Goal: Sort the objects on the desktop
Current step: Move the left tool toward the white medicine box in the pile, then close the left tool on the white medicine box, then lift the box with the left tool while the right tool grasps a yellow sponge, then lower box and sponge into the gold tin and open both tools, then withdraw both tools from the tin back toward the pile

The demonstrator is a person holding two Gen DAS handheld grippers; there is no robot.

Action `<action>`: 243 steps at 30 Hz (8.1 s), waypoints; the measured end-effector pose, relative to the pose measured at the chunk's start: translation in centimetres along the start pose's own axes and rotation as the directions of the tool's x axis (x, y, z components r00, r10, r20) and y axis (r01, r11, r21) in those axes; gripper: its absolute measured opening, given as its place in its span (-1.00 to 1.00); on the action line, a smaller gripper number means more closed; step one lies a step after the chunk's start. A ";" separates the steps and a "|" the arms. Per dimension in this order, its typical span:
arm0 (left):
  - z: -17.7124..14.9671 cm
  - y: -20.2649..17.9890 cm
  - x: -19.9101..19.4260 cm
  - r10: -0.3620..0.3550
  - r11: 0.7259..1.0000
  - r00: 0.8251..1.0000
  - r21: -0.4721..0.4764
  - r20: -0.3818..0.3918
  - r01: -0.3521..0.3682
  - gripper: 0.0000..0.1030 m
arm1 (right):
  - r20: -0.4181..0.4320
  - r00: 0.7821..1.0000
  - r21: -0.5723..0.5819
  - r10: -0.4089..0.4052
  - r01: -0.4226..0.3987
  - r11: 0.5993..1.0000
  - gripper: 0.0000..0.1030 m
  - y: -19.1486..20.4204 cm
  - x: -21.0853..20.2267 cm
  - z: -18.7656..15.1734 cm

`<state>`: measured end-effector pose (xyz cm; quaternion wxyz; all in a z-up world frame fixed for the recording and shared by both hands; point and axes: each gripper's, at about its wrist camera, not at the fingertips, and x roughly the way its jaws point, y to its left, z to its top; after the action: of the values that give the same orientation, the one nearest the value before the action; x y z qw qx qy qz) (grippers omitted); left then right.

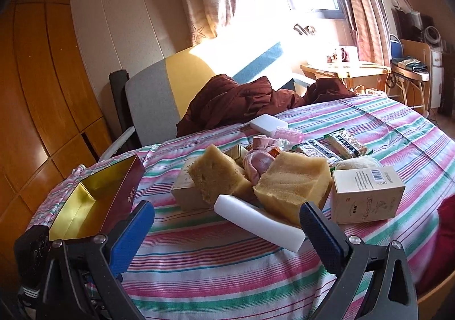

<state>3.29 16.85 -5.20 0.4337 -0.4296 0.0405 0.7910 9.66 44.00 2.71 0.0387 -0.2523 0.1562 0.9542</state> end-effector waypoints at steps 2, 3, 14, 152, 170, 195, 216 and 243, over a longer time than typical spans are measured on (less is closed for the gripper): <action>0.0 0.1 0.0 -0.005 1.000 1.000 -0.013 0.002 0.005 0.01 | -0.006 1.000 0.011 -0.007 0.007 1.000 1.00 -0.4 0.3 -0.2; 0.0 0.1 0.0 -0.005 1.000 1.000 -0.012 0.001 0.005 0.03 | -0.009 1.000 0.016 -0.010 0.010 1.000 1.00 -0.5 0.4 -0.3; 3.1 -1.7 0.5 0.069 0.997 0.997 -0.017 -0.023 -0.069 0.09 | -0.002 1.000 0.020 -0.027 0.027 0.999 1.00 -1.0 0.8 -0.8; 6.2 -2.9 -2.1 0.223 0.975 0.951 -0.028 0.212 -0.223 0.03 | -0.140 0.987 -0.227 0.076 -0.107 0.968 0.13 7.0 8.6 3.6; 4.6 12.2 -11.8 0.539 0.822 0.820 -0.329 0.190 -0.464 0.03 | -0.239 0.916 -0.298 0.322 -0.384 0.874 0.13 21.8 14.2 4.5; 6.9 25.7 -13.0 0.624 0.698 0.781 -0.467 0.024 -0.544 0.25 | -0.333 0.922 -0.354 0.199 -0.318 0.880 0.39 29.1 24.7 5.0; 6.5 6.9 -9.3 0.321 0.938 0.912 -0.220 0.255 -0.268 0.35 | -0.160 0.976 -0.205 0.147 -0.179 0.962 0.77 11.3 7.1 -0.9; 6.0 -5.2 5.0 0.108 0.994 0.993 0.031 -0.043 -0.107 0.41 | -0.097 0.984 0.085 0.148 -0.140 0.986 0.99 -4.4 1.7 -3.3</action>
<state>1.90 25.97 -3.37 0.3955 -0.4382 0.0845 0.8028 10.41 47.15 -2.10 -0.0290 -0.2873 0.2129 0.9334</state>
